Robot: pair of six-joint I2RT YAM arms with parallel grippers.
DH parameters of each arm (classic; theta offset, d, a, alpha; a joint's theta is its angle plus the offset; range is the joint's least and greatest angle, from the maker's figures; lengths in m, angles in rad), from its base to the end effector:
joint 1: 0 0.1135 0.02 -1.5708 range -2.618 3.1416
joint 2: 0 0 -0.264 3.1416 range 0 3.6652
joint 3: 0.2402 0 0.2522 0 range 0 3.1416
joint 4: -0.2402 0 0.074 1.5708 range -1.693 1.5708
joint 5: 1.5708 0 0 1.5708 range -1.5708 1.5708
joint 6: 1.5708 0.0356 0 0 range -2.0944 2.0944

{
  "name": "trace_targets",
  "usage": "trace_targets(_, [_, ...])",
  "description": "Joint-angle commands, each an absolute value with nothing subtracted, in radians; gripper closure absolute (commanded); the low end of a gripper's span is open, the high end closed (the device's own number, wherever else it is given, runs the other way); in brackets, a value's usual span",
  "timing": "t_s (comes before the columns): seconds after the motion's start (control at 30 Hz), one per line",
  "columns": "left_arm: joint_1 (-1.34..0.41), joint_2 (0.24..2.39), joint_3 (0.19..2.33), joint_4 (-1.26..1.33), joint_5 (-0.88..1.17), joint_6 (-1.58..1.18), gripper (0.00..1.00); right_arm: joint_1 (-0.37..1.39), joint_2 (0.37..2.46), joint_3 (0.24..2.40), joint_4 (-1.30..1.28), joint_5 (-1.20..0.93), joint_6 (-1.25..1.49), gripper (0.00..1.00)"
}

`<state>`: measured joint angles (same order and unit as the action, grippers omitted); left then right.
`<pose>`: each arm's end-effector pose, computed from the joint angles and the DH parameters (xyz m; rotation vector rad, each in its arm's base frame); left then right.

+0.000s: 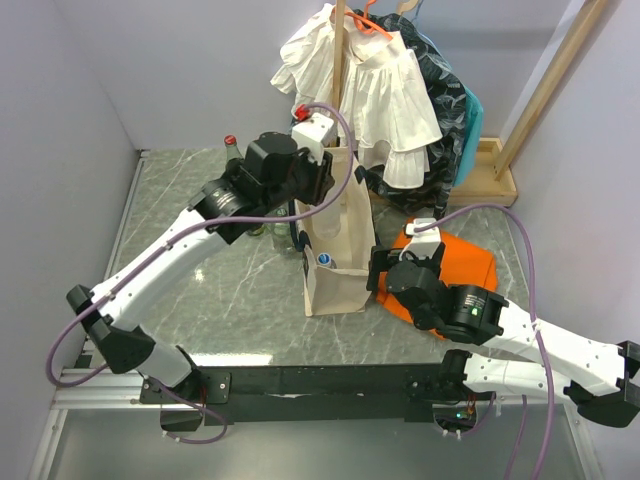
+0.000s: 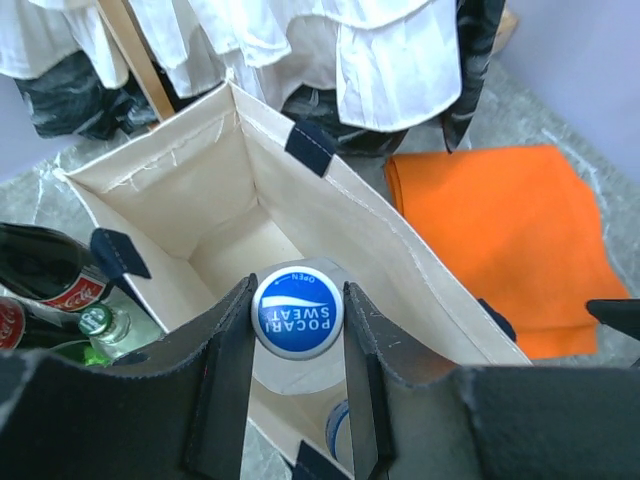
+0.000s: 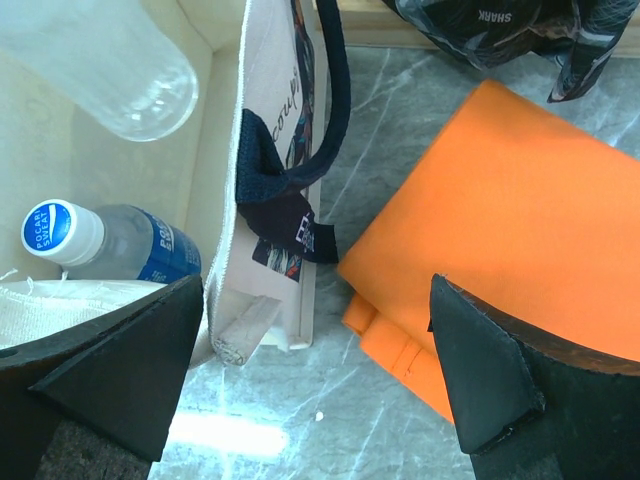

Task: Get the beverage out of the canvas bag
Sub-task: Take out the drink from the canvas bag.

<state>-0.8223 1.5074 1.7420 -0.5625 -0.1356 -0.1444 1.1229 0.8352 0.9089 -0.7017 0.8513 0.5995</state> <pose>0.2288 -0.2393 0.4571 0.5527 1.8497 -0.5258 0.0941 0.1341 0.3298 -0.0682 1.9713 0.1755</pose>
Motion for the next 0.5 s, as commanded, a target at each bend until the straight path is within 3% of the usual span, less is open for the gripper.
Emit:
trace_targets(0.0, [-0.821, 1.387, 1.746, -0.327, -0.146, -0.16, 0.99, 1.118, 0.841, 0.907, -0.686, 0.859, 0.588, 0.0])
trace_targets(0.47, [-0.821, 1.272, 1.654, -0.221, -0.181, -0.135, 0.99, 1.118, 0.85, 0.917, -0.684, 0.85, 0.586, 0.0])
